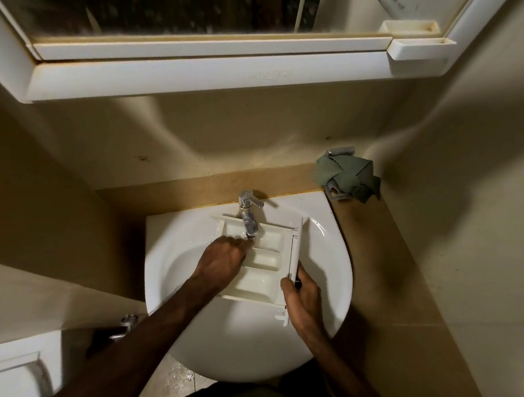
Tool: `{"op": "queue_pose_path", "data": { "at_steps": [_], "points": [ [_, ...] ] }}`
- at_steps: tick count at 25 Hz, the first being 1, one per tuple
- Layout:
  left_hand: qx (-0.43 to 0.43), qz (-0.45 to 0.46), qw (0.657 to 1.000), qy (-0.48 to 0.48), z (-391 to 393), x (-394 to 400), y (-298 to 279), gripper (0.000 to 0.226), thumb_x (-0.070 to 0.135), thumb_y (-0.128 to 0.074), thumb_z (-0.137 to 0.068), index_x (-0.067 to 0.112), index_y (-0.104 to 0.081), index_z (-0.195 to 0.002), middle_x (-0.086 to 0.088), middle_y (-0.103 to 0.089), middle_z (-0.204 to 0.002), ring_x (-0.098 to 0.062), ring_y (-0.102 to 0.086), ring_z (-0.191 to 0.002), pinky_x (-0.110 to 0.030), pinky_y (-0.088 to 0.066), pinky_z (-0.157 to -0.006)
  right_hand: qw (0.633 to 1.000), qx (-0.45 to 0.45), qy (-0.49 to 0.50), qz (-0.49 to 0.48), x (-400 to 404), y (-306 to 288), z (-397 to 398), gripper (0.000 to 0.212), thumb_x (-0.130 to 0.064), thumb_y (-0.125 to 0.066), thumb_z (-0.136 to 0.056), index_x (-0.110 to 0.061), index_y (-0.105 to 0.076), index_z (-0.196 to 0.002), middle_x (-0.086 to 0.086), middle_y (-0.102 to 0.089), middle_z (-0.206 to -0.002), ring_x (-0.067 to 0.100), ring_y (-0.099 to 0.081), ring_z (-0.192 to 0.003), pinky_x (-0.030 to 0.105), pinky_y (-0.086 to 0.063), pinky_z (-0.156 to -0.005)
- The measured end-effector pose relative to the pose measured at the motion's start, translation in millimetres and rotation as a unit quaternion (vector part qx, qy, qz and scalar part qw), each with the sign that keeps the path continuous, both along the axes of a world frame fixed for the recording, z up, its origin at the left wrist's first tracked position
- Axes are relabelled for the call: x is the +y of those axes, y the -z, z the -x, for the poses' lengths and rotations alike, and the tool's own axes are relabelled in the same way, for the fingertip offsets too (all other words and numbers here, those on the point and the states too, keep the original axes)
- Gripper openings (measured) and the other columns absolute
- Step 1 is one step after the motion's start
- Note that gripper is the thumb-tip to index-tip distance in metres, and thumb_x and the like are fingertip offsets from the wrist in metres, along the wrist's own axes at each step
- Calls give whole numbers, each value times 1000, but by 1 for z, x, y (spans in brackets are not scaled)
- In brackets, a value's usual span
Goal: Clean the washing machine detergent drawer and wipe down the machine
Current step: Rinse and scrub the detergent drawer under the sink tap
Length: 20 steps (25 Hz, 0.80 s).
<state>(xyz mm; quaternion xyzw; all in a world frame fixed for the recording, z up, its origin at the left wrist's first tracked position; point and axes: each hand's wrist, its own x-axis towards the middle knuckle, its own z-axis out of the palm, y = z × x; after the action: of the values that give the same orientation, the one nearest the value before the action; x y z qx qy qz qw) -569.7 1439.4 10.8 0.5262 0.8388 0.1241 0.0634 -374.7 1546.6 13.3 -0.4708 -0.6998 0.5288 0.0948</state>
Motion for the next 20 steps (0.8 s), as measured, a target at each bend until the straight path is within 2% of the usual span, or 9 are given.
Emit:
{"op": "queue_pose_path", "data": {
  "at_steps": [4, 6, 8, 11, 12, 14, 18, 20],
  "points": [
    [-37, -53, 998, 11, -6, 12, 0, 41, 3, -64, -89, 22, -76, -122, -10, -79, -107, -35, -72, -90, -38, -55, -78, 1000, 3, 14, -13, -16, 6, 10, 75, -47, -51, -73, -33, -55, -146, -11, -74, -102, 11, -69, -89, 37, -59, -85],
    [-62, -33, 997, 26, -20, 26, -7, 45, 0, -64, -90, 22, -73, -128, -13, -78, -114, -37, -71, -96, -38, -54, -81, 1000, 10, 22, -10, -24, 8, 14, 74, -47, -50, -74, -31, -56, -146, -11, -72, -105, 11, -69, -94, 37, -59, -88],
    [-56, -2, 998, 38, -29, 32, -10, 46, 1, -61, -92, 19, -69, -133, -13, -76, -119, -37, -70, -102, -39, -54, -84, 1000, 11, 27, -10, -22, 12, 13, 72, -46, -49, -73, -30, -58, -143, -9, -72, -101, 11, -68, -88, 37, -59, -84],
    [19, 61, 998, 26, -12, 21, -6, 27, 22, -52, -103, 21, -70, -123, -9, -76, -115, -34, -71, -101, -39, -53, -82, 1000, 2, 19, -13, -9, 15, 2, 66, -44, -52, -76, -34, -58, -141, -7, -72, -95, 14, -68, -83, 36, -57, -79],
    [30, 84, 996, -2, -5, 15, -5, 28, 30, -47, -106, 21, -71, -117, -8, -76, -112, -34, -71, -100, -38, -52, -79, 1000, 0, 13, -14, -5, 15, -2, 62, -42, -53, -77, -37, -59, -138, -7, -72, -92, 15, -68, -80, 37, -57, -77],
    [32, 88, 995, -31, -4, 5, 0, 33, 34, -44, -107, 19, -73, -111, -7, -77, -109, -34, -71, -98, -37, -53, -77, 1000, -8, -9, -24, 0, 14, -5, 57, -40, -54, -78, -41, -58, -135, -9, -72, -92, 14, -68, -79, 39, -59, -74],
    [-91, 0, 995, -26, -27, 6, 7, 34, 18, -51, -101, 22, -73, -126, -9, -77, -118, -34, -72, -103, -38, -54, -85, 998, -38, -37, -34, 1, 12, -5, 69, -47, -53, -76, -40, -52, -144, -11, -71, -96, 12, -67, -81, 40, -61, -77],
    [-143, -5, 990, -9, -36, 15, 5, 33, 21, -52, -105, 24, -70, -133, -10, -75, -124, -32, -70, -108, -36, -52, -90, 998, -38, -41, -29, -4, 11, -3, 65, -46, -53, -75, -41, -56, -139, -10, -71, -90, 12, -67, -78, 40, -60, -76]
  ]
}}
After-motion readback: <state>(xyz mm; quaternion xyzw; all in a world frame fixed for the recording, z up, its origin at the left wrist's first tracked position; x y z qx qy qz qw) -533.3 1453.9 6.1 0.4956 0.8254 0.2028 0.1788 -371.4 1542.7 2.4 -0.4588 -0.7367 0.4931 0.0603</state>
